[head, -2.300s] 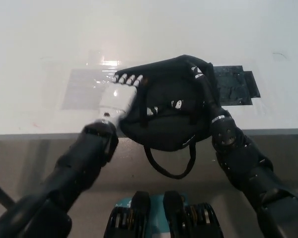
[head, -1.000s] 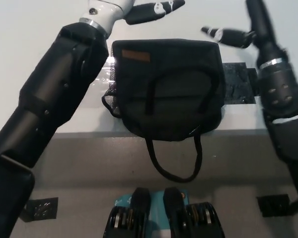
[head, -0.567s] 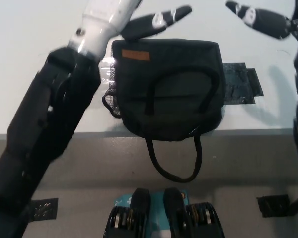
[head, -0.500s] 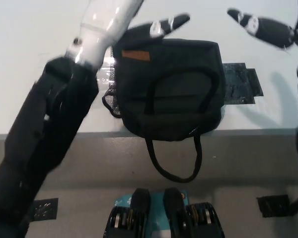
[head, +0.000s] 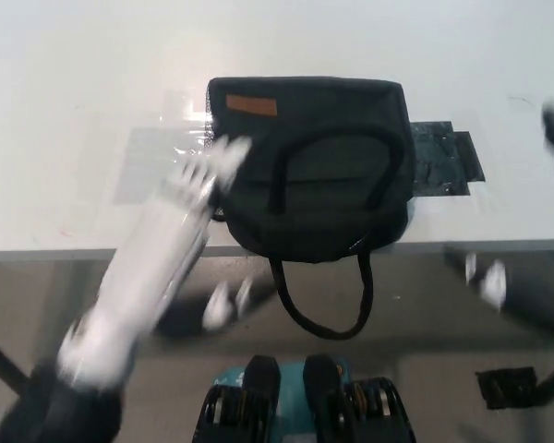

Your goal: A soft travel bag is kept infront of the robot in the middle of the desk and the robot uses both its hands to press it to reduce its size

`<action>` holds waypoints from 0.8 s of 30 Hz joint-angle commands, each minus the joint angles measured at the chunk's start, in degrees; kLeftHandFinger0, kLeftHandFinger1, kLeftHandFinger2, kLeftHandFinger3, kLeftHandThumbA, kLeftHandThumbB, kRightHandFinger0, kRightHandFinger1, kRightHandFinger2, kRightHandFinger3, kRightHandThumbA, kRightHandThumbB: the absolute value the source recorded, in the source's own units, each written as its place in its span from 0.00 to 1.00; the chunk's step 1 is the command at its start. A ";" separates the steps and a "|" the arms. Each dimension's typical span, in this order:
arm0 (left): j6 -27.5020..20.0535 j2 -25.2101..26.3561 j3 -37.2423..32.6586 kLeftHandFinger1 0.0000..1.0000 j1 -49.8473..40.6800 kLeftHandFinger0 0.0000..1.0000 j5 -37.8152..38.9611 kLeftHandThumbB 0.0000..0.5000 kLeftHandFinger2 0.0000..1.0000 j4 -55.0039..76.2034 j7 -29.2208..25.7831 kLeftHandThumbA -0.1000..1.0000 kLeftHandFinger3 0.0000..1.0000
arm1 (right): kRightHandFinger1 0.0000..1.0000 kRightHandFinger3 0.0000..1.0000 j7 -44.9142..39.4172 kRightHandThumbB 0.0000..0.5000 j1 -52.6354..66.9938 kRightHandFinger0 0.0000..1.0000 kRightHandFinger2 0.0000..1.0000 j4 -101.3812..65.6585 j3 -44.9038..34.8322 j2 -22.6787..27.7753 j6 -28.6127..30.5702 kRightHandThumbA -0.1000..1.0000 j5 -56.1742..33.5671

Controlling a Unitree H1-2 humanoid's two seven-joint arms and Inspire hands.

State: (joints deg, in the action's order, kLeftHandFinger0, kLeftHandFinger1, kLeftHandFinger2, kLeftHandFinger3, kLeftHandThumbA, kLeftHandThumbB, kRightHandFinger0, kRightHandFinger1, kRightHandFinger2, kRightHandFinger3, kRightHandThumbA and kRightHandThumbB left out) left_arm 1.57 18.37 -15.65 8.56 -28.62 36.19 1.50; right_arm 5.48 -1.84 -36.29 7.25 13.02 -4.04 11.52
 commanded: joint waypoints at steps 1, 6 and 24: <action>-9.53 4.21 4.14 1.00 -19.78 1.00 13.64 0.13 1.00 12.71 -3.35 1.00 1.00 | 1.00 1.00 -1.89 0.32 13.66 1.00 1.00 -6.58 3.78 0.76 19.18 1.00 -6.66; -13.87 1.75 4.81 1.00 -28.66 1.00 14.11 0.17 1.00 2.96 -4.31 1.00 1.00 | 1.00 1.00 -2.19 0.35 20.37 1.00 1.00 1.54 5.12 0.06 23.59 1.00 -8.46; -1.78 -6.26 7.93 1.00 -30.36 1.00 34.36 0.27 1.00 -16.84 5.46 1.00 1.00 | 1.00 1.00 -1.61 0.47 20.74 1.00 1.00 30.71 2.56 -7.00 30.97 1.00 -10.51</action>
State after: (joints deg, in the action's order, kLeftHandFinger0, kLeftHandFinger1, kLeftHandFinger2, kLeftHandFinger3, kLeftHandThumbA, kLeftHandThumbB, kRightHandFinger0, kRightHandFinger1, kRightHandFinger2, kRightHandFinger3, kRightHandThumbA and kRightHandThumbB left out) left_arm -5.95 14.07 -9.99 -20.86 -14.09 19.54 2.18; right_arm 4.07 20.27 -10.98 11.23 7.58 16.04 3.78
